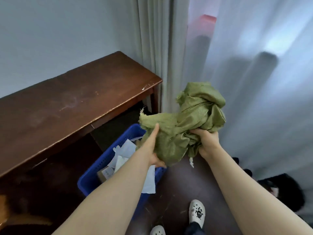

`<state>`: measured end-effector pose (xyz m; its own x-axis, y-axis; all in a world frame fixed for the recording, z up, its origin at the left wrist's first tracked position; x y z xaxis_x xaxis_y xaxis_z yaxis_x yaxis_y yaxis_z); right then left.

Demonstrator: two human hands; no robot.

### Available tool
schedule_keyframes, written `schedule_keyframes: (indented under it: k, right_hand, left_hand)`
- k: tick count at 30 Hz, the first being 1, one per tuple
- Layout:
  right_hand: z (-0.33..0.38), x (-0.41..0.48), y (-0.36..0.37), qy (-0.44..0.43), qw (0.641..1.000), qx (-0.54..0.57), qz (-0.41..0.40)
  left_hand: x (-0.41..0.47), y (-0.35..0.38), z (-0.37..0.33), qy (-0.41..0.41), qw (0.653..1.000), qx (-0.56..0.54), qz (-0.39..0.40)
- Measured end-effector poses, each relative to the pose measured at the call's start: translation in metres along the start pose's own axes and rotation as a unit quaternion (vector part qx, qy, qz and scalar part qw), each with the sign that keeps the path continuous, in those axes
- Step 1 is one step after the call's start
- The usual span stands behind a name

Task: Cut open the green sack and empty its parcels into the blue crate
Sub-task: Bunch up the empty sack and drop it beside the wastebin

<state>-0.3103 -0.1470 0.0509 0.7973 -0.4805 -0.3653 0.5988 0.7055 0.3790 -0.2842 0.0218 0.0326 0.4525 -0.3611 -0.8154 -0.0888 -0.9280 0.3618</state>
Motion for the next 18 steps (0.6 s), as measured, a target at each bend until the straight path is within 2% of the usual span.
schedule_keyframes:
  k: [3,6,9,12,15,18]
  right_hand:
    - [0.003,-0.016,-0.045,0.036,0.999,0.024,0.001]
    - [0.006,-0.030,-0.097,0.055,0.998,0.016,-0.030]
    - [0.007,-0.042,-0.146,0.069,0.997,-0.018,-0.042]
    - [0.014,-0.057,-0.194,0.090,0.994,-0.039,-0.055]
    - [0.026,-0.071,-0.256,0.105,0.991,-0.033,-0.079]
    - [0.029,-0.086,-0.327,0.152,0.984,0.037,-0.081]
  left_hand:
    - [0.012,0.042,0.016,0.012,0.997,-0.019,0.079]
    - [0.016,0.088,0.029,0.035,0.989,0.079,0.121]
    - [0.020,0.137,0.058,0.052,0.961,0.214,0.165]
    - [0.028,0.183,0.098,0.054,0.934,0.315,0.162]
    - [0.044,0.231,0.144,0.054,0.929,0.337,0.147]
    - [0.059,0.280,0.191,0.025,0.928,0.346,0.138]
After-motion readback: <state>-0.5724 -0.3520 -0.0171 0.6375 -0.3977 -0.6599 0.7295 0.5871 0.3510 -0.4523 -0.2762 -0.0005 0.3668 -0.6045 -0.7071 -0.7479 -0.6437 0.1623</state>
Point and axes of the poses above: each hand's wrist, its own x-axis towards the middle knuckle, its own y-axis out of the palm, z = x × y, the point moved 3 cm from there along x, towards the middle knuckle, and after that the axes turned 2 degrees about x, right-handed, at the moved point
